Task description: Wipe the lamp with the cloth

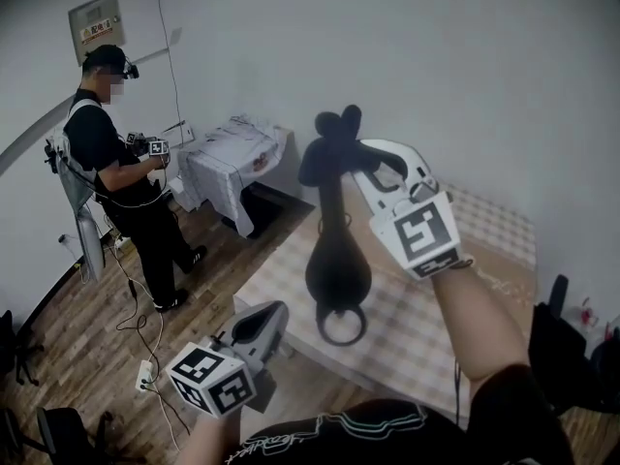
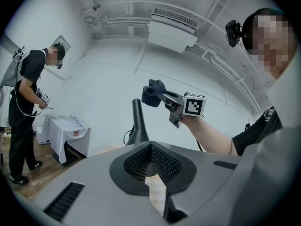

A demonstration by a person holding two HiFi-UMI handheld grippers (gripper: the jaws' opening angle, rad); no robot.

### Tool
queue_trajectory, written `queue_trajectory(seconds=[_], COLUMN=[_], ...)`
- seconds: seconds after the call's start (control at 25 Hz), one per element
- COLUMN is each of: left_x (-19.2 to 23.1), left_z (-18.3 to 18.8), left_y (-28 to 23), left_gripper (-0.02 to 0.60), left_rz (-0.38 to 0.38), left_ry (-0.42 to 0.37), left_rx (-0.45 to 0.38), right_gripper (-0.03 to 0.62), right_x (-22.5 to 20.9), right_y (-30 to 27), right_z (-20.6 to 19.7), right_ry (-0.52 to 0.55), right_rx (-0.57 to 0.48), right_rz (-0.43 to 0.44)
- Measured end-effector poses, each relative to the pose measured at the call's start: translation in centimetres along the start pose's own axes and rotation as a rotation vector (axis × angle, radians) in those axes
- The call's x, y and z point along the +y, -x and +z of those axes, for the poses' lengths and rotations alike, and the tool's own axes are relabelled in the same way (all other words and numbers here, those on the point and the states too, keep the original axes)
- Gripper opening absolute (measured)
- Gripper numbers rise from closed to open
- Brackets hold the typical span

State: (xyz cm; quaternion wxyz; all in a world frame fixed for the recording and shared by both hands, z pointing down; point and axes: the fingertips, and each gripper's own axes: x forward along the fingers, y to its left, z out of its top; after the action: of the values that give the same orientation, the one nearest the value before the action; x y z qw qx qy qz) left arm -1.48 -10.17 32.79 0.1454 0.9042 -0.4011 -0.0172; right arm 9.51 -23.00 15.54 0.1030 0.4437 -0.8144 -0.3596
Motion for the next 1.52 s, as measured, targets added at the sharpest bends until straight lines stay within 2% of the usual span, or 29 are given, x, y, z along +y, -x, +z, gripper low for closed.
queue_trajectory(seconds=[0.12,0.28,0.4,0.52,0.68,0.84,1.04,1.16,1.52], left_x=[1.7,3.5,4.1,4.4,4.4,4.3,4.4,4.4,4.6], left_z=[0.5,1.1,1.4,1.1,0.9,1.1,1.6,1.8,1.8], left_y=[-1.1,-2.3,-3.0,-3.7,-4.1,-4.4,-4.5,-4.1,-4.2], left_gripper=[0.000,0.000,0.000,0.000,0.000,0.000,0.000,0.000,0.000], left_rz=[-0.006,-0.020,-0.034,-0.046,-0.066,-0.079,-0.101,-0.122,-0.152], left_ry=[0.000,-0.009,-0.006,-0.009,-0.025,-0.035,-0.029,-0.031,-0.017], left_rx=[0.005,0.005,0.005,0.018,0.024,0.023,0.008,0.018,0.046], right_gripper=[0.057,0.057,0.057,0.057,0.057,0.057,0.057,0.057,0.057], right_x=[-0.4,-0.6,-1.5,-1.7,-0.1,2.1,5.3,6.1,6.9], right_y=[-1.8,-3.5,-3.9,-4.3,-4.6,-4.4,-4.2,-4.2,-3.2], right_z=[0.4,-0.5,-0.8,-1.8,-2.9,-4.2,-5.9,-6.1,-7.6], right_ry=[0.059,0.142,0.132,0.134,0.128,0.166,0.156,0.158,0.051], right_rx=[-0.017,0.012,0.012,0.045,0.080,0.129,0.178,0.201,0.231], right_rz=[-0.014,-0.041,-0.085,-0.093,-0.059,-0.014,0.096,0.103,0.116])
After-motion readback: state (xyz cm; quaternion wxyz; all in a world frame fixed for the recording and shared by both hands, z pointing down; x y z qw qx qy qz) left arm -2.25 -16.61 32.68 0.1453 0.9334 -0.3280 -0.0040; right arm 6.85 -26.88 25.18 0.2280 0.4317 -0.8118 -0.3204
